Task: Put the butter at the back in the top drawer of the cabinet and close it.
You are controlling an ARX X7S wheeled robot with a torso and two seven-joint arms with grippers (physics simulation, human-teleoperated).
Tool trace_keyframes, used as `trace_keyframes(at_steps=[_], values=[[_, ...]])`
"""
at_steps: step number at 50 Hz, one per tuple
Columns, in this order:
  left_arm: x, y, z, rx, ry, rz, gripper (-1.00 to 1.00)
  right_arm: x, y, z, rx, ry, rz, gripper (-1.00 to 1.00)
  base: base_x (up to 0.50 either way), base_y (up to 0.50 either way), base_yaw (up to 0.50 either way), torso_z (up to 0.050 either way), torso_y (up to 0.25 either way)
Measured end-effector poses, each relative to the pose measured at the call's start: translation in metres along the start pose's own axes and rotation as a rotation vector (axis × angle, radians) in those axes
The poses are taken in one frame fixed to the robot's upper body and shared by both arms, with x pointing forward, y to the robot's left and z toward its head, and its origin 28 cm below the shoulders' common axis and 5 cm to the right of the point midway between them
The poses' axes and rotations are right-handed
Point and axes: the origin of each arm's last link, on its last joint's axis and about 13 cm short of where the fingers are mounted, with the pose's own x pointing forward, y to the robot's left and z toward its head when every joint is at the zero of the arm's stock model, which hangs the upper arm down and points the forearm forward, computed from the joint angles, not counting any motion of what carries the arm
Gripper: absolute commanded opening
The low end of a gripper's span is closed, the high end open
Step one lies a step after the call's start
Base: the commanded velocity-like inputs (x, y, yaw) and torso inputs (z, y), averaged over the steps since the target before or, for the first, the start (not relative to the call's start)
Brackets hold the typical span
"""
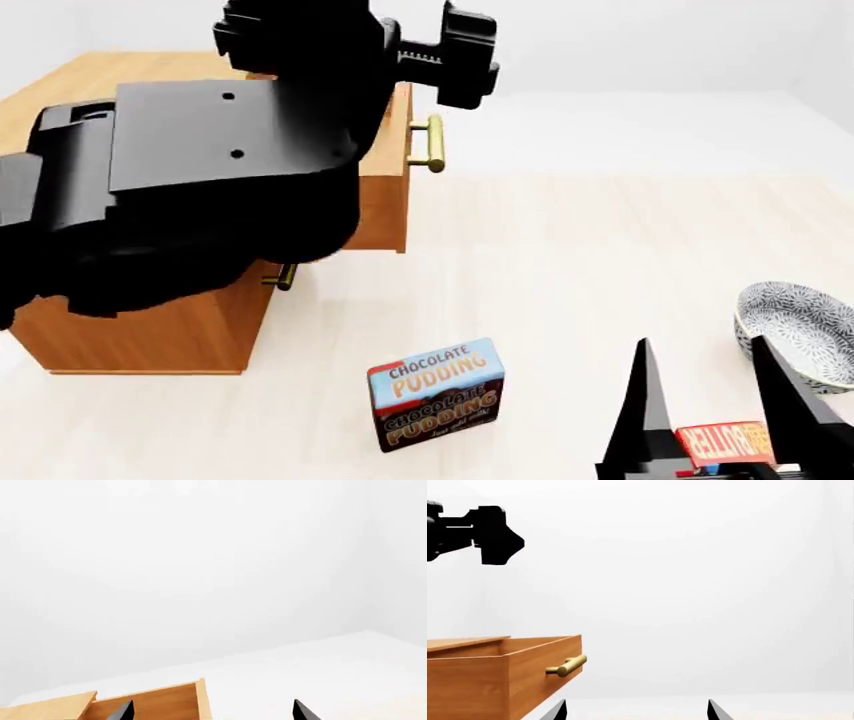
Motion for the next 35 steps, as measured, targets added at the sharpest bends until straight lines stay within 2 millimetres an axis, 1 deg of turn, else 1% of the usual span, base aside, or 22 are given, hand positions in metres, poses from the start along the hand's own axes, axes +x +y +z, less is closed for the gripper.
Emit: trace_keyframes(at_steps=[4, 8, 15, 23, 29, 35], values=[[-0.018, 0.006, -0.006, 0.033, -0.064, 0.015, 1.0, 0.0, -0.001, 0.002, -0.001, -0.002, -0.004, 1.0, 0.0, 0.0, 0.0, 0.0, 0.0], [-0.038, 0.016, -0.016, 0.064, -0.119, 0.029, 1.0, 0.001, -0.002, 0.004, -0.004, -0.002, -0.014, 1.0, 0.0, 0.0, 0.0, 0.0, 0.0], [-0.076, 0.035, -0.039, 0.124, -0.202, 0.049, 1.0, 0.005, -0.002, 0.007, -0.005, 0.005, -0.057, 1.0, 0.0, 0.0, 0.0, 0.0, 0.0], [-0.119, 0.055, -0.066, 0.171, -0.264, 0.065, 1.0, 0.015, 0.001, 0.011, 0.044, 0.047, -0.164, 1.0, 0.0, 0.0, 0.0, 0.0, 0.0], [-0.142, 0.066, -0.078, 0.184, -0.298, 0.069, 1.0, 0.022, 0.006, 0.014, 0.09, 0.085, -0.246, 1.0, 0.0, 0.0, 0.0, 0.0, 0.0], [-0.155, 0.074, -0.084, 0.181, -0.32, 0.072, 1.0, 0.03, 0.008, 0.013, 0.094, 0.114, -0.396, 1.0, 0.0, 0.0, 0.0, 0.0, 0.0]])
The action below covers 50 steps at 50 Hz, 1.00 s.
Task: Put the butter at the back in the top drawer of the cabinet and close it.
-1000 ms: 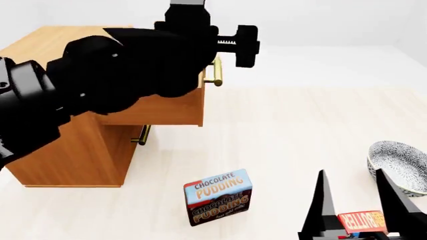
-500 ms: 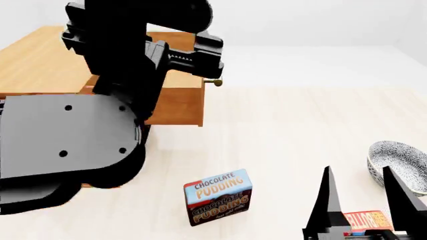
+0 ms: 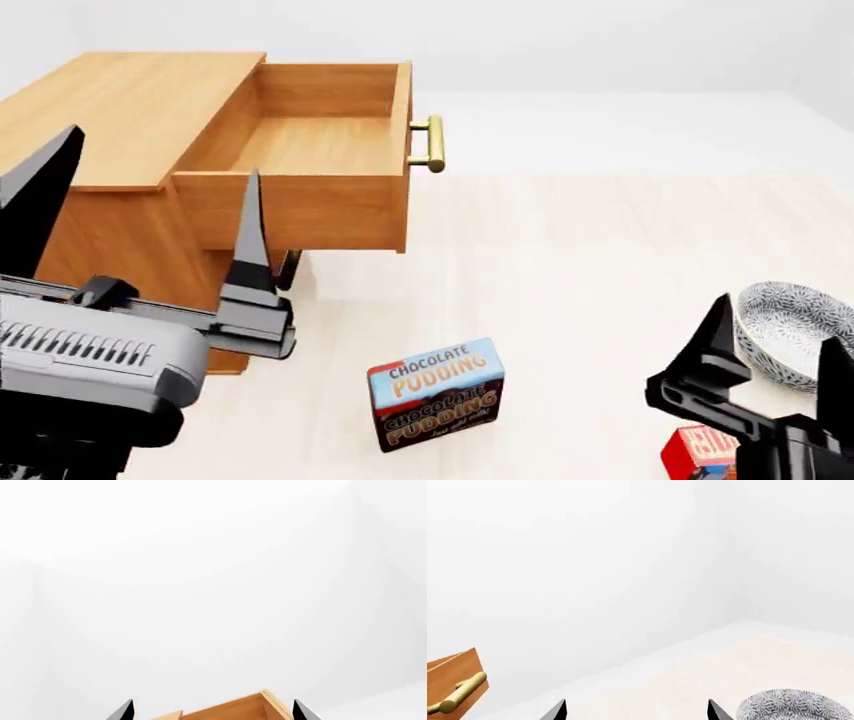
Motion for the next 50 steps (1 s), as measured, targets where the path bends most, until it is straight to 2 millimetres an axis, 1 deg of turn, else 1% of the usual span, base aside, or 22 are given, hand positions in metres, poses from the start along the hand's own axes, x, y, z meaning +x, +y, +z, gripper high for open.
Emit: trace_keyframes(at_steps=[5, 16, 24, 34, 50], values=[[-0.006, 0.003, -0.002, -0.01, -0.016, 0.001, 1.0, 0.006, 0.004, -0.003, 0.026, 0.056, -0.137, 1.0, 0.0, 0.0, 0.0, 0.0, 0.0], [-0.014, 0.004, -0.004, -0.039, -0.046, -0.021, 1.0, 0.019, 0.017, -0.004, 0.088, 0.189, -0.453, 1.0, 0.0, 0.0, 0.0, 0.0, 0.0], [-0.019, 0.003, -0.01, -0.062, -0.047, -0.041, 1.0, 0.034, 0.028, -0.002, 0.139, 0.304, -0.62, 1.0, 0.0, 0.0, 0.0, 0.0, 0.0], [-0.024, 0.002, -0.021, -0.083, -0.03, -0.061, 1.0, 0.053, 0.036, 0.002, 0.179, 0.425, -0.741, 1.0, 0.0, 0.0, 0.0, 0.0, 0.0], [-0.026, 0.0, -0.035, -0.123, -0.002, -0.081, 1.0, 0.081, 0.03, -0.002, 0.2, 0.589, -0.831, 1.0, 0.0, 0.0, 0.0, 0.0, 0.0]])
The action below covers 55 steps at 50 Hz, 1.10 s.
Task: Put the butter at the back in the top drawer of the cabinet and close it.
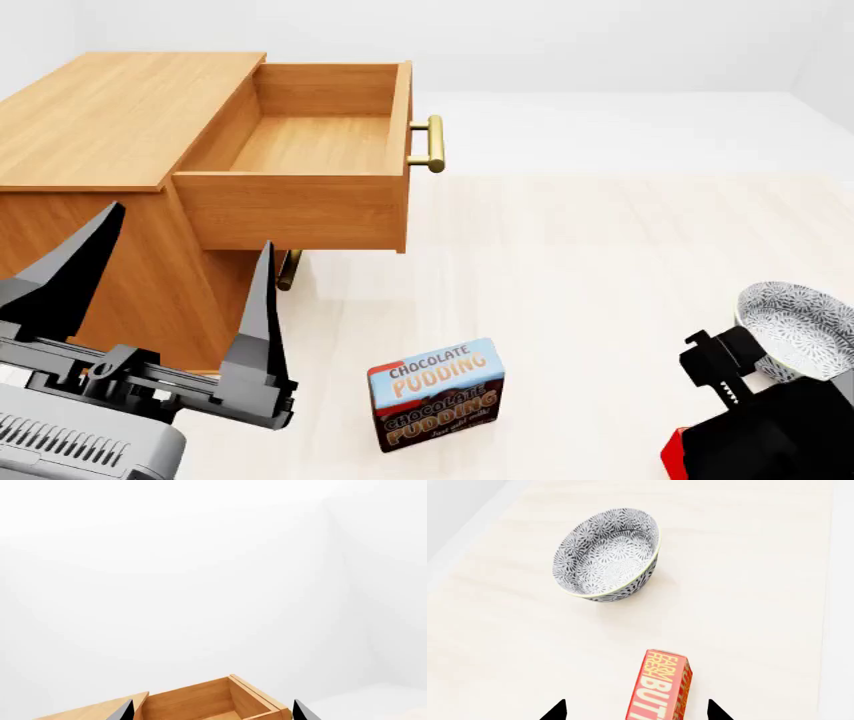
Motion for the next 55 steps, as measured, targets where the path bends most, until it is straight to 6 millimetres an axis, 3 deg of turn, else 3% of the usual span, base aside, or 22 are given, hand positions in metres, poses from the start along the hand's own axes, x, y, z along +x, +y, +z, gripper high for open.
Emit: trace_keyframes(at_steps=[27, 55], values=[[-0.001, -0.003, -0.012, -0.033, 0.042, -0.019, 1.0, 0.014, 0.028, 0.013, -0.083, -0.007, -0.108, 1.0, 0.0, 0.0, 0.0, 0.0, 0.0], [-0.001, -0.007, -0.017, -0.035, 0.074, -0.035, 1.0, 0.043, 0.034, 0.002, -0.116, 0.02, -0.172, 1.0, 0.0, 0.0, 0.0, 0.0, 0.0]])
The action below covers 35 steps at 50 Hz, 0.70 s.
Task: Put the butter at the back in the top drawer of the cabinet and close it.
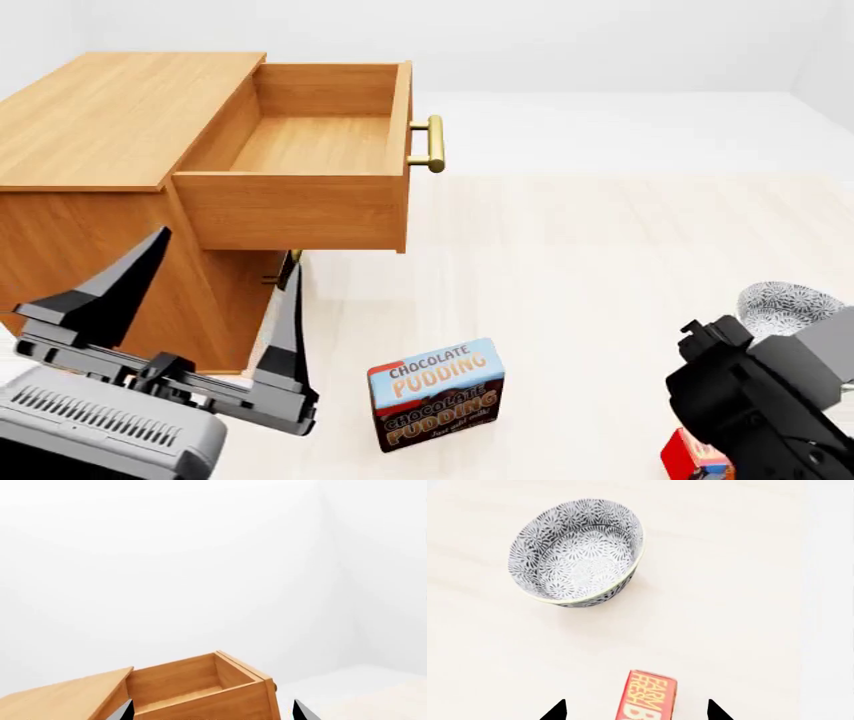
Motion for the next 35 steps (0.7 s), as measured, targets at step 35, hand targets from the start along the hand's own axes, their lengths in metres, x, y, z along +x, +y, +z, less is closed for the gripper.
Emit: trace_keyframes(at_steps=[35], values=[[0.001, -0.003, -0.003, 0.015, 0.03, -0.004, 1.0, 0.031, 0.006, -0.002, -0.005, 0.024, -0.03, 1.0, 0.0, 0.0, 0.0, 0.0, 0.0]])
